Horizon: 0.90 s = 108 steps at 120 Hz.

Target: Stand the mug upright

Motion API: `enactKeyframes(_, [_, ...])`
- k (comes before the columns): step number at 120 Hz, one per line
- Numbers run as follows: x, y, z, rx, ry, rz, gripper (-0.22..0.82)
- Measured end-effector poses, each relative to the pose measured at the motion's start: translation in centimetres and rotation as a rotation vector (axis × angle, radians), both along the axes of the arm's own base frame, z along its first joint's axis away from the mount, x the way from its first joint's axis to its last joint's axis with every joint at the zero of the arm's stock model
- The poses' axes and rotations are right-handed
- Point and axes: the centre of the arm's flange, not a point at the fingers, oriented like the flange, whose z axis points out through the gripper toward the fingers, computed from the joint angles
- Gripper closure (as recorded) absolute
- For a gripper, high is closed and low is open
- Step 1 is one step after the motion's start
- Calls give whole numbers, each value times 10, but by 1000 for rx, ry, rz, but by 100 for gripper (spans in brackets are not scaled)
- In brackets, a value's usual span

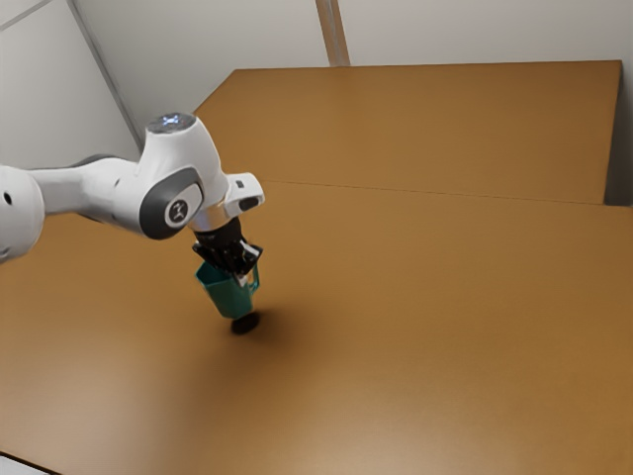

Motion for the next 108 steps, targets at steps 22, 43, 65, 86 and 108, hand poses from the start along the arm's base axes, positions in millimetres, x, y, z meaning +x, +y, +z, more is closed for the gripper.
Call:
enactKeyframes(22, [2, 7, -19, 2, 4, 12, 79])
enactKeyframes(43, [7, 10, -37, 3, 10, 20, 79])
enactKeyframes(65, [9, 10, -37, 1, -1, 22, 57])
enactKeyframes(86, [10, 8, -25, -3, -23, 23, 25])
enactKeyframes(108, [5, 1, 5, -14, -69, 13, 11])
